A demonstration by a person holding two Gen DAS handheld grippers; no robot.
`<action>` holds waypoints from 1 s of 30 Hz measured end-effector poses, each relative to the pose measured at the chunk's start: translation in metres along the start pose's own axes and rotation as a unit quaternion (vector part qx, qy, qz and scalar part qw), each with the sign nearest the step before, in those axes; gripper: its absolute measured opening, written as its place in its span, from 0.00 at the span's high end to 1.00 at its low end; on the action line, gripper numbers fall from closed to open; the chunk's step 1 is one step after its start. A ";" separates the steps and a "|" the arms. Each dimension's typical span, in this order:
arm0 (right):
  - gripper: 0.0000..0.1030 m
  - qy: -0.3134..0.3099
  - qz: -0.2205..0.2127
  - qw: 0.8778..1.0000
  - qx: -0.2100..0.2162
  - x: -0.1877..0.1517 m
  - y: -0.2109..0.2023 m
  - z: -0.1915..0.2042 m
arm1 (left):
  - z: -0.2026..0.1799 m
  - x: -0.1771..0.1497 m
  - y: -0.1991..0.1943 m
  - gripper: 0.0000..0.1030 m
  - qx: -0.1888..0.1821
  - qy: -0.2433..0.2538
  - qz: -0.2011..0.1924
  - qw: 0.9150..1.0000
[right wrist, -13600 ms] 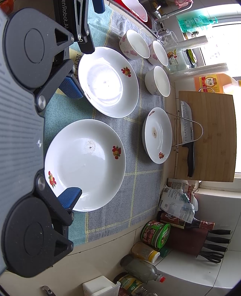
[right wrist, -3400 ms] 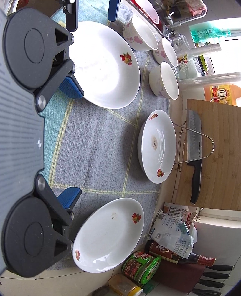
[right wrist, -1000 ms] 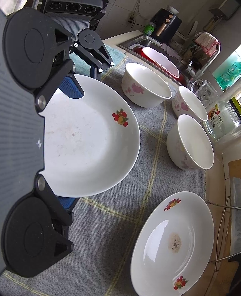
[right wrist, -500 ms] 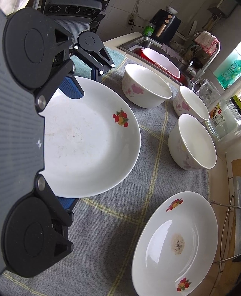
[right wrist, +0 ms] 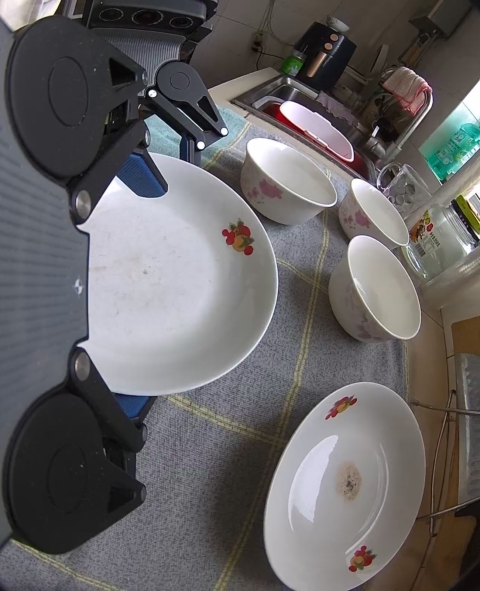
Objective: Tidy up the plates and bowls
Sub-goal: 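Lift the plate with the right tool and carry it toward the placed plate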
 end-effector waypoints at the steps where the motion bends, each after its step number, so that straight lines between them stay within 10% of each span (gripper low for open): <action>1: 0.00 -0.001 -0.002 1.000 -0.001 -0.001 -0.003 0.000 | -0.001 0.001 0.000 0.01 0.000 0.001 0.000 1.000; 30: 0.00 0.018 -0.055 0.997 -0.047 -0.047 -0.099 -0.051 | -0.073 0.081 0.034 0.01 -0.035 0.048 -0.013 0.998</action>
Point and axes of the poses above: each gripper's, at about its wrist camera, not at the fingertips, and y roughly the way its jaws point, z to its left, x to its top, the point moved 3 cm from there along y, roughly the way its jaws point, and after that the axes turned 9 degrees about -y, right-handed, at the moved point
